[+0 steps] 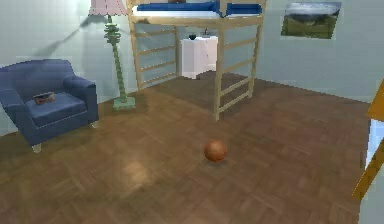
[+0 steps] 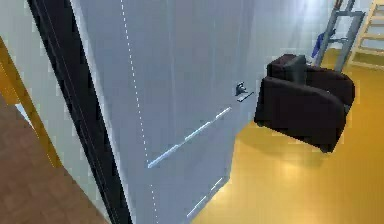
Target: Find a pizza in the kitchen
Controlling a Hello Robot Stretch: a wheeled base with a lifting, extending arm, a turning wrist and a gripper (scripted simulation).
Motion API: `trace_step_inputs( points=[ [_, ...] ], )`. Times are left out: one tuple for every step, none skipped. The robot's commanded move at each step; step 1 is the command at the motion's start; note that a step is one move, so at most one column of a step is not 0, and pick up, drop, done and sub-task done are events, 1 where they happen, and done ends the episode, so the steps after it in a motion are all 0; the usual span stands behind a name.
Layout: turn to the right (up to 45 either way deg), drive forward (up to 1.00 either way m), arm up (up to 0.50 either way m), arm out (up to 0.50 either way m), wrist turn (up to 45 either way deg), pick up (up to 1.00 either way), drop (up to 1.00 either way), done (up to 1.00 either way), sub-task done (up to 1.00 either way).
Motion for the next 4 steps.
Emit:
trace_step_inputs(
  points=[
    [27.0,0.00,0.00,0.00,0.0,0.00,0.00,0.00,0.00],
    [0.0,1.00,0.00,0.00,0.0,0.00,0.00,0.00,0.00],
    [0.0,1.00,0.00,0.00,0.0,0.00,0.00,0.00,0.00],
    [0.0,0.10,0.00,0.00,0.0,0.00,0.00,0.00,0.00]
  ],
)
